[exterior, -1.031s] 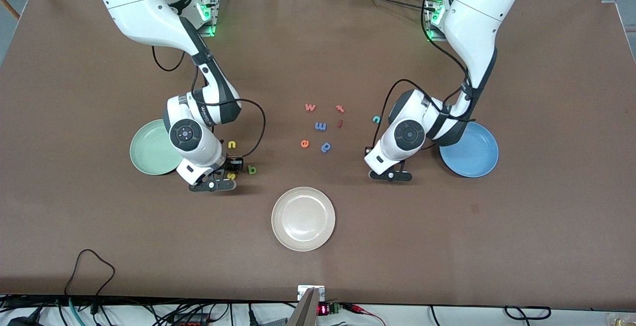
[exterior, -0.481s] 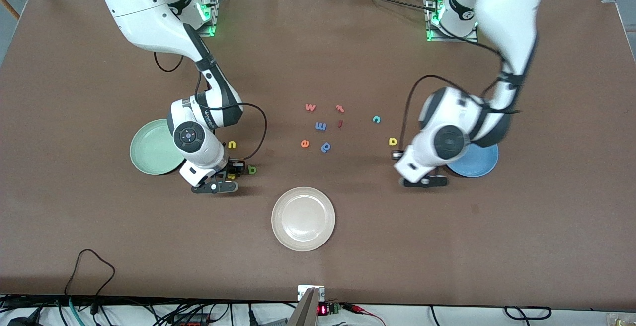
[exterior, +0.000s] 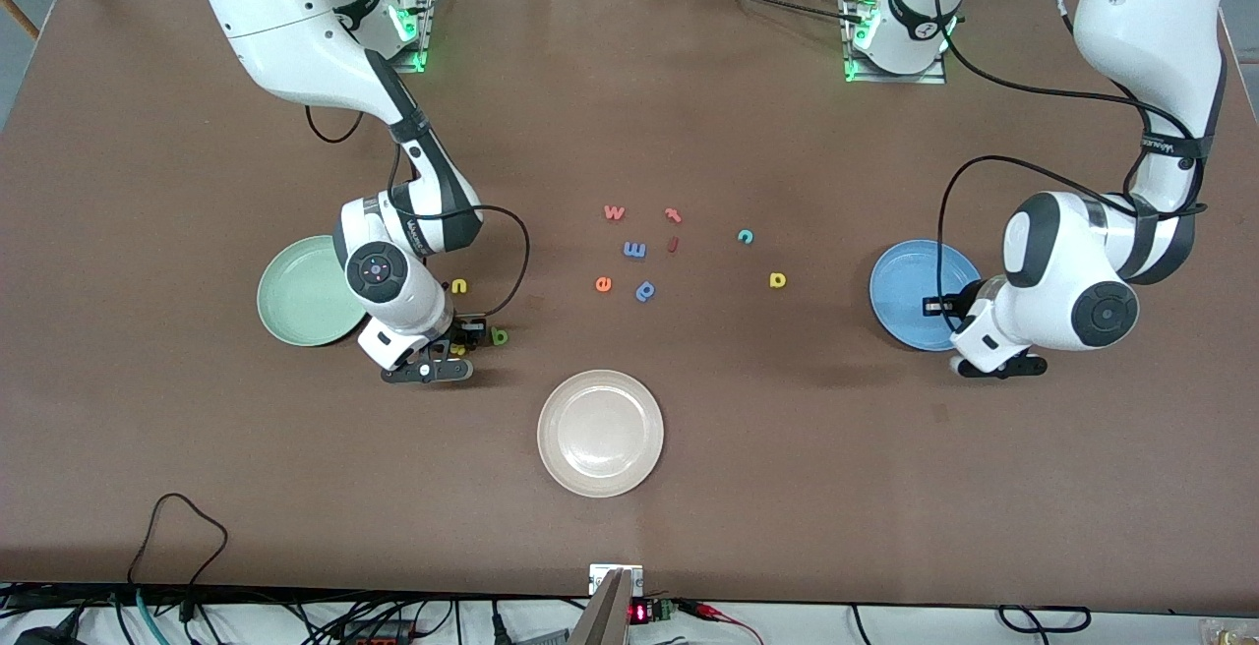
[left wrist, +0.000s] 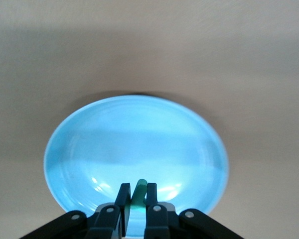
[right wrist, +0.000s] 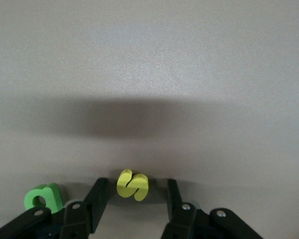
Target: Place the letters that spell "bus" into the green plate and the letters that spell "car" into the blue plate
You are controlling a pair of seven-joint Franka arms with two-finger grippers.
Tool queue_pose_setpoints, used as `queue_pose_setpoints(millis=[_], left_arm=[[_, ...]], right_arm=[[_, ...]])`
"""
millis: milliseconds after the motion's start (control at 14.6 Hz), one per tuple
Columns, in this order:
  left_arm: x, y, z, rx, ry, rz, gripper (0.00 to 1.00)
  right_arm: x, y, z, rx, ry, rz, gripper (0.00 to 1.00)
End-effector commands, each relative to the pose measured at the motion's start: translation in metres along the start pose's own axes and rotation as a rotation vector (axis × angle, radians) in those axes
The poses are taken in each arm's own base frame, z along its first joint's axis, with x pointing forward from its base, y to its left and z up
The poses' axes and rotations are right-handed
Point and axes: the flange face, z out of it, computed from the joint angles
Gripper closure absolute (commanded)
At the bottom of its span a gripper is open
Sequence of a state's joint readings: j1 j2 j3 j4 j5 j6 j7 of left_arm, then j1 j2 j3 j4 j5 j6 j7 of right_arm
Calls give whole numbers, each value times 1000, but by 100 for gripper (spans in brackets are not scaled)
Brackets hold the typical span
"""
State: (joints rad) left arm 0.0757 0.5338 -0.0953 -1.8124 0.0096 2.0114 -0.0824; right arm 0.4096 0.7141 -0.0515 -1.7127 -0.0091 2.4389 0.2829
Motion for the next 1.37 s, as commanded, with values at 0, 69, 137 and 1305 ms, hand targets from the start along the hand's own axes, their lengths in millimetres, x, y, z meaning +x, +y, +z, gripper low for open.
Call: queue_pose_setpoints(millis=[0, 69, 137, 1305], left_arm=[[-17, 6, 26, 23, 28, 41, 99], [-19, 6, 34, 22, 41, 42, 99], [-20, 6, 40, 21, 45, 43, 98], [-28, 210, 9, 11, 85, 114, 24]], right_arm=[[-2, -3, 4, -8, -2, 1, 46], [-3, -2, 5, -9, -5, 3, 49], [-3, -1, 5, -9, -5, 4, 53], [2, 85, -78, -24, -114, -18, 89]])
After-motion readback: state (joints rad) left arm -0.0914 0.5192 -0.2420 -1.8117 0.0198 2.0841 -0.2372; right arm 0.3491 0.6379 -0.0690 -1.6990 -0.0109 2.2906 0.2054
